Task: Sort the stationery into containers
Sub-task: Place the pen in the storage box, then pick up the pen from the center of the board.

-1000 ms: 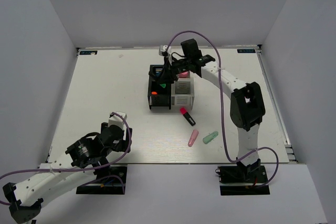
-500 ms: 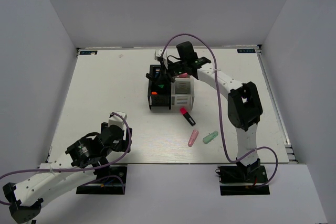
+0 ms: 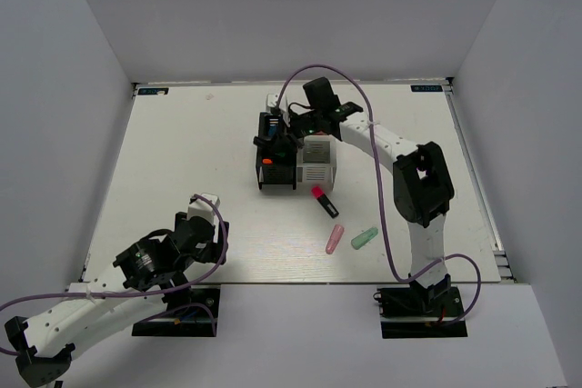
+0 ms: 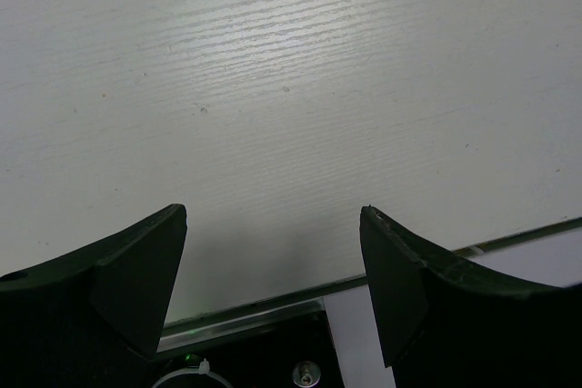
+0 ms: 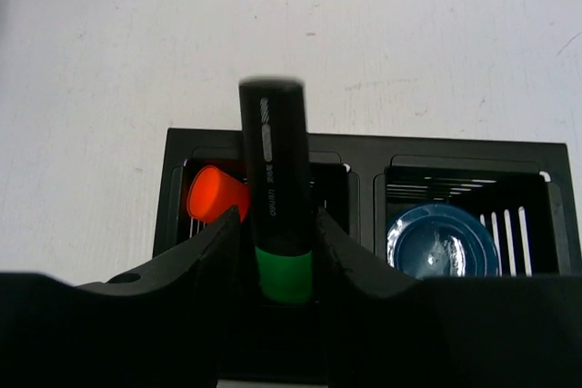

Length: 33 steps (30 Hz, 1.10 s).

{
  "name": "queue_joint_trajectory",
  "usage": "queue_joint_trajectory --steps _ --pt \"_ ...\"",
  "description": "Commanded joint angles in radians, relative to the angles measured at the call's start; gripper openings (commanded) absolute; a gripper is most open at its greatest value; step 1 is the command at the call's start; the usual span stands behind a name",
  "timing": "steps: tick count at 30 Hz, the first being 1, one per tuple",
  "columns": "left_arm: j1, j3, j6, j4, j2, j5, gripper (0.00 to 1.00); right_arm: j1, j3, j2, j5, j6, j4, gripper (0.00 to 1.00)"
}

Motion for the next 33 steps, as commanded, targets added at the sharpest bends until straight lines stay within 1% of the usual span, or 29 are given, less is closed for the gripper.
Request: queue_joint_trajectory --steps 1,5,8,10,11,12,13,14,15,16,17,18,19,20,21,22,23,24,25,26,27,28,29,30,31,32,33 --pt "0.005 -0.005 0.005 0.016 -0.011 -0.008 0.87 0.006 -0.011 -0.041 0.010 -0.035 -0.012 0.42" --pt "0.005 -0.004 0.005 0.015 -0.010 -0.007 0.87 0.005 -0.014 -0.057 0.004 -0.026 -0.017 0.47" --pt "0.007 -0.005 0.004 0.013 -0.011 -0.007 0.87 0.008 -0.016 -0.071 -0.001 -0.022 -0.021 0.47" --pt "0.005 -0.005 0.002 0.015 -0.017 -0.008 0.87 0.008 -0.020 -0.077 -0.008 -0.003 -0.015 0.43" --pt "0.005 -0.005 0.002 0.015 -0.017 -0.010 0.87 0.006 -0.020 -0.097 -0.011 0.006 -0.011 0.40" --pt "0.005 -0.004 0.005 0.012 -0.019 -0.008 0.87 0.008 -0.025 -0.104 -0.022 0.036 -0.009 0.30" --pt "0.005 -0.005 0.002 0.015 -0.017 -0.008 0.87 0.008 -0.029 -0.115 -0.024 0.058 0.004 0.23" --pt "0.005 -0.005 0.004 0.015 -0.017 -0.008 0.87 0.009 -0.042 -0.150 -0.021 0.079 0.032 0.13" --pt "0.004 -0.005 0.002 0.015 -0.016 -0.008 0.86 0.009 -0.048 -0.163 0.002 0.178 0.038 0.00" --pt "0.005 -0.007 0.005 0.019 -0.013 -0.007 0.84 0.011 -0.040 -0.175 0.033 0.207 0.025 0.00" --pt "0.005 -0.010 0.010 0.024 -0.011 -0.002 0.75 0.009 -0.033 -0.201 0.118 0.288 0.008 0.00" --pt "0.005 -0.013 0.014 0.027 -0.010 0.001 0.63 0.009 -0.033 -0.230 0.119 0.288 -0.008 0.00" --pt "0.007 -0.018 0.019 0.045 -0.005 0.019 0.44 0.003 -0.017 -0.253 0.209 0.399 -0.064 0.00" --pt "0.004 -0.018 0.022 0.058 0.015 0.027 0.07 -0.008 -0.016 -0.265 0.223 0.429 -0.092 0.00" --pt "0.007 -0.010 0.022 0.064 0.027 0.044 0.00 -0.018 -0.016 -0.291 0.232 0.457 -0.121 0.03" --pt "0.005 -0.004 0.020 0.084 0.051 0.058 0.00 -0.025 -0.013 -0.310 0.223 0.463 -0.249 0.36" --pt "0.004 0.022 0.028 0.090 0.087 0.094 0.00 -0.032 -0.010 -0.318 0.188 0.431 -0.303 0.45" --pt "0.005 0.036 0.033 0.093 0.104 0.101 0.00 -0.046 -0.010 -0.334 0.170 0.411 -0.401 0.49" --pt "0.004 0.050 0.034 0.098 0.139 0.107 0.00 -0.049 -0.020 -0.359 0.174 0.382 -0.454 0.50" --pt "0.005 0.083 0.037 0.116 0.156 0.131 0.00 -0.051 -0.057 -0.377 0.214 0.350 -0.525 0.46" --pt "0.005 0.093 0.039 0.131 0.202 0.139 0.10 -0.057 -0.097 -0.435 0.313 0.347 -0.532 0.37" --pt "0.007 0.100 0.042 0.163 0.214 0.145 0.22 -0.052 -0.203 -0.521 0.370 0.348 -0.508 0.21" --pt "0.005 0.108 0.043 0.174 0.226 0.163 0.38 -0.042 -0.349 -0.567 0.478 0.353 -0.370 0.19" --pt "0.005 0.113 0.048 0.190 0.257 0.182 0.66 -0.054 -0.417 -0.694 0.578 0.363 -0.326 0.19" --pt "0.004 0.108 0.048 0.202 0.266 0.187 0.74 -0.057 -0.481 -0.731 0.613 0.362 -0.293 0.24" --pt "0.002 0.107 0.051 0.229 0.274 0.190 0.78 -0.054 -0.629 -0.785 0.663 0.353 -0.241 0.38" --pt "0.002 0.100 0.054 0.233 0.285 0.188 0.79 -0.051 -0.673 -0.822 0.671 0.348 -0.230 0.46"
